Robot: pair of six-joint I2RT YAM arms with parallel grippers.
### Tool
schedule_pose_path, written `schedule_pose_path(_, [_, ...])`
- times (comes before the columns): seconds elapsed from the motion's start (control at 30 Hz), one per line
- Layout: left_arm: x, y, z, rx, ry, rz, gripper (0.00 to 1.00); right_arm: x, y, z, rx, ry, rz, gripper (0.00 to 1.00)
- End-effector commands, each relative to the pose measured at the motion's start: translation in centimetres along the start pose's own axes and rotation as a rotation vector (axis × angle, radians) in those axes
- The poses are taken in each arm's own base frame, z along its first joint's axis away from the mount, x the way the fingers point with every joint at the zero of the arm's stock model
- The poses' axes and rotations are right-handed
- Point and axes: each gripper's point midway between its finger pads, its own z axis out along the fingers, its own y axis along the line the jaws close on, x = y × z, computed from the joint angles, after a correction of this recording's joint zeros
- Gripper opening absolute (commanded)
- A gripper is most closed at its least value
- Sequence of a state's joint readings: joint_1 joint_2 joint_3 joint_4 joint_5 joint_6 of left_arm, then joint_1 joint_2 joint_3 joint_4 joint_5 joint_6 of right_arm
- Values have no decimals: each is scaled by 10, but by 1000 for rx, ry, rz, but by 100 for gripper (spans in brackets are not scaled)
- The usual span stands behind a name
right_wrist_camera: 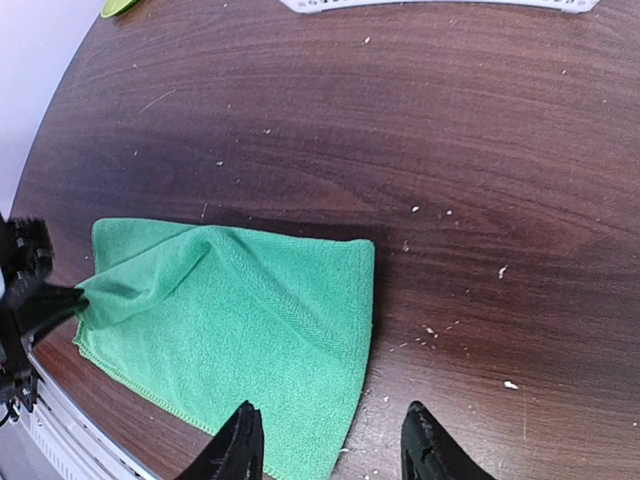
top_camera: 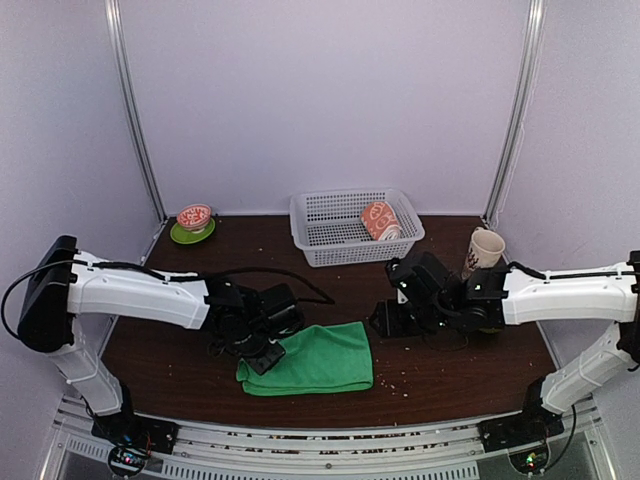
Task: Roll the towels
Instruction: Smooth out the towel at the center of the board.
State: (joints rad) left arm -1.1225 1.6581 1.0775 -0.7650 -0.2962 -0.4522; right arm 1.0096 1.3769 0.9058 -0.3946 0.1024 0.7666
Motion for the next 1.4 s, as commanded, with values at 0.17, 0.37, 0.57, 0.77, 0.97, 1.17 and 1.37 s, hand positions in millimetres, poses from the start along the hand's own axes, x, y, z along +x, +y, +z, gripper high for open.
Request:
schedule_pose_path(0.17, [-18,47,-14,-79,-67,-139,0,21,15,15,-50,55,0,48])
schedule_pose_path(0.37, [-17,71,-7,-128,-62,-201,0,25,22,19,-62,71,-9,48])
schedule_pose_path(0.57, [-19,80,2,-153,-47,-216,0,31,27,23,-70,94,-23,48])
schedule_pose_path(0.77, [-13,88,20,-185,5,-240,1,35,28,25,-69,107,-32,48])
schedule_pose_path(0.97, [-14,99,19,-236,24,-248,48,35,28,25,-67,110,-43,48])
schedule_pose_path(1.17, [-28,102,-36,-176,-90,-291,61,35,30,23,-72,110,-53,48])
schedule_pose_path(1.37, [-13,44,-63,64,-105,-300,57,36,34,22,-79,106,-57,48])
